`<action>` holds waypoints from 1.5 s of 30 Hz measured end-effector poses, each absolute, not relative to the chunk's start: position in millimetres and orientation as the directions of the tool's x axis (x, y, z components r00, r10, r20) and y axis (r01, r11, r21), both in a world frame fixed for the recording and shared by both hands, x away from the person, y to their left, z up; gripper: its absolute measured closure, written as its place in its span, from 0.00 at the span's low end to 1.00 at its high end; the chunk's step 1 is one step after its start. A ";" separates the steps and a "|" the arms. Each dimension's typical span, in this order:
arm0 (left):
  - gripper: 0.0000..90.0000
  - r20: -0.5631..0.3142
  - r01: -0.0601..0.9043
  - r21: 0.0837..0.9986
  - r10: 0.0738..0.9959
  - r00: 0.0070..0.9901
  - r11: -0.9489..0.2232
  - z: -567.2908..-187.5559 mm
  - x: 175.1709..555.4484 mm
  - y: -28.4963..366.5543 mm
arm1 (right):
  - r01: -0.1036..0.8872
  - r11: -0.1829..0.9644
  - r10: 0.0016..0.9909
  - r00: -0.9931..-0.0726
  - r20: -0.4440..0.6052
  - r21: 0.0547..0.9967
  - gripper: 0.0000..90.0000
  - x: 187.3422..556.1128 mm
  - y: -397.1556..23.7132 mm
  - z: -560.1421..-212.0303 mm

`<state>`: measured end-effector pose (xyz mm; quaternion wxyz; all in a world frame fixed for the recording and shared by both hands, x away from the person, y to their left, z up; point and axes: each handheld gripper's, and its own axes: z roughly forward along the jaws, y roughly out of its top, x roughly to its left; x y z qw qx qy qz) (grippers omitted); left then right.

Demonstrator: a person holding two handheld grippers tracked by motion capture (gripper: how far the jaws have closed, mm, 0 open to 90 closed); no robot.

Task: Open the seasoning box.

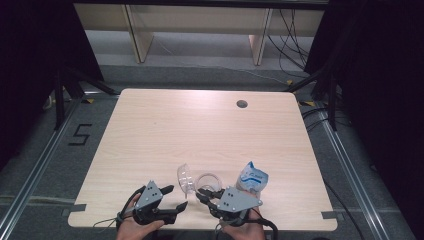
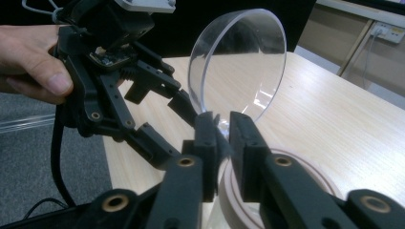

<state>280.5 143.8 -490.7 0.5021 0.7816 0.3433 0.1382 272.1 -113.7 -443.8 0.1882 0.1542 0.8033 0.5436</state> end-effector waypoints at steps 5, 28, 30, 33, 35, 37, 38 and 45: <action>0.31 -0.124 0.402 0.875 0.679 0.724 -0.269 -490.3 279.9 144.1 | 0.068 0.375 0.459 -0.880 -0.121 0.925 0.77 270.8 -119.8 -445.2; 0.29 -0.122 0.403 0.874 0.680 0.723 -0.272 -491.9 281.5 144.4 | 0.145 0.359 0.515 -0.855 -0.066 0.922 0.52 244.6 -187.6 -457.3; 0.29 -0.131 0.413 0.871 0.683 0.719 -0.267 -491.9 281.1 144.4 | 0.144 0.357 0.513 -0.856 -0.065 0.923 0.52 243.5 -190.8 -458.0; 0.29 -0.131 0.413 0.871 0.683 0.718 -0.267 -491.8 281.1 144.4 | 0.149 0.363 0.525 -0.848 -0.070 0.920 0.51 238.4 -200.8 -458.7; 0.29 -0.130 0.413 0.870 0.684 0.717 -0.267 -491.9 281.0 144.4 | 0.140 0.357 0.536 -0.840 -0.079 0.924 0.50 234.2 -209.0 -458.2; 0.29 -0.132 0.415 0.870 0.685 0.716 -0.266 -492.1 281.3 144.7 | 0.156 0.351 0.546 -0.835 -0.066 0.923 0.49 232.7 -211.6 -458.5; 0.29 -0.131 0.415 0.870 0.686 0.716 -0.266 -492.1 281.4 144.8 | 0.153 0.347 0.550 -0.832 -0.069 0.925 0.49 232.4 -213.9 -459.3; 0.29 -0.132 0.417 0.869 0.688 0.714 -0.265 -492.3 281.5 144.9 | 0.182 0.328 0.596 -0.801 -0.053 0.927 0.47 228.9 -233.3 -462.2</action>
